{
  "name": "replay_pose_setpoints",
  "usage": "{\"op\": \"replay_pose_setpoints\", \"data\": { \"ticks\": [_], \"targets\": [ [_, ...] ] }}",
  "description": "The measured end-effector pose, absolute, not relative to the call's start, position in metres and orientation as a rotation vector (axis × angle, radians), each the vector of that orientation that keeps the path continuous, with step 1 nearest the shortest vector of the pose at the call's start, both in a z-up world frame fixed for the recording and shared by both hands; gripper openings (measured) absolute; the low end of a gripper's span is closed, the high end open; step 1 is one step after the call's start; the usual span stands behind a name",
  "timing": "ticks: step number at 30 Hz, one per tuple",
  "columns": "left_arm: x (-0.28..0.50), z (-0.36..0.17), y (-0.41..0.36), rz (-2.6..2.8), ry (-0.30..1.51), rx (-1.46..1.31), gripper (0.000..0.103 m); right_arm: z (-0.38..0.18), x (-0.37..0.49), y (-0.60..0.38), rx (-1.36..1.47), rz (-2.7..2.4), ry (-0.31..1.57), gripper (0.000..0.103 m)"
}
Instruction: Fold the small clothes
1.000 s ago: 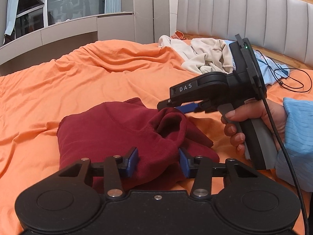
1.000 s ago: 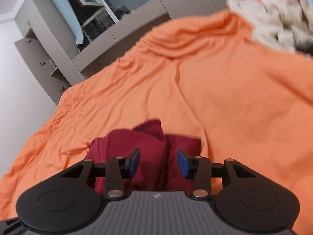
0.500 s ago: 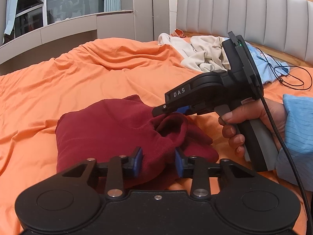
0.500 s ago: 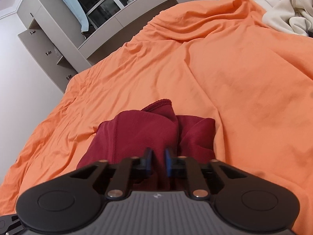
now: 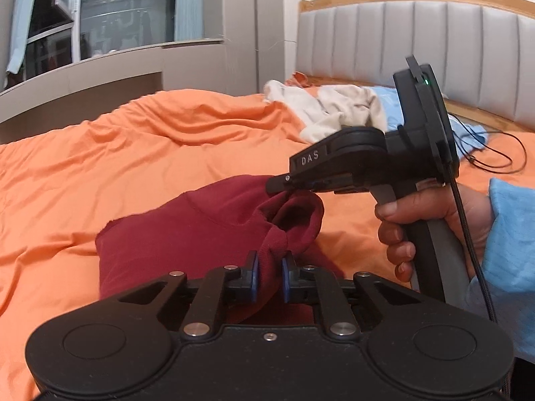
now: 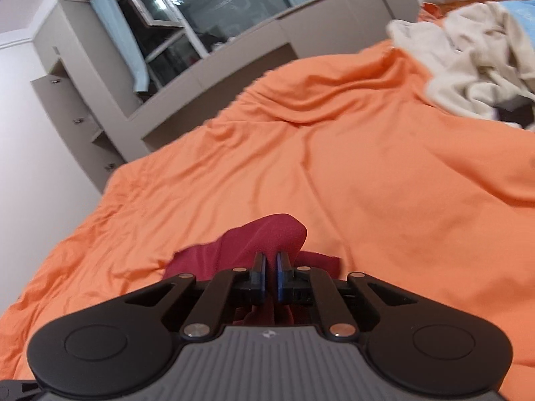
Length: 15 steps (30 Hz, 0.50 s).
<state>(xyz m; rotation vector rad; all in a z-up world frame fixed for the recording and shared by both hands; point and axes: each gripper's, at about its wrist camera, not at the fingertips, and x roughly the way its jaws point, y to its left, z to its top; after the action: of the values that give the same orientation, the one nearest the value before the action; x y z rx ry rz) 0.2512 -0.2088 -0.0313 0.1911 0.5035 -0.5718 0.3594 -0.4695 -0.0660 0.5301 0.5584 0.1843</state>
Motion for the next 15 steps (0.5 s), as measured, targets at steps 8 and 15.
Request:
{"op": "replay_pose_setpoints", "data": {
  "ticks": [8,15],
  "targets": [
    [0.254,-0.055,-0.229,-0.596,0.575,0.188,0.015,-0.087,0.368,-0.476,0.545,0.121,0.641,0.008],
    [0.259,-0.056,-0.224,-0.601,0.616,0.134,0.024,-0.091,0.360,-0.476,0.534,0.083,0.672,0.041]
  ]
}}
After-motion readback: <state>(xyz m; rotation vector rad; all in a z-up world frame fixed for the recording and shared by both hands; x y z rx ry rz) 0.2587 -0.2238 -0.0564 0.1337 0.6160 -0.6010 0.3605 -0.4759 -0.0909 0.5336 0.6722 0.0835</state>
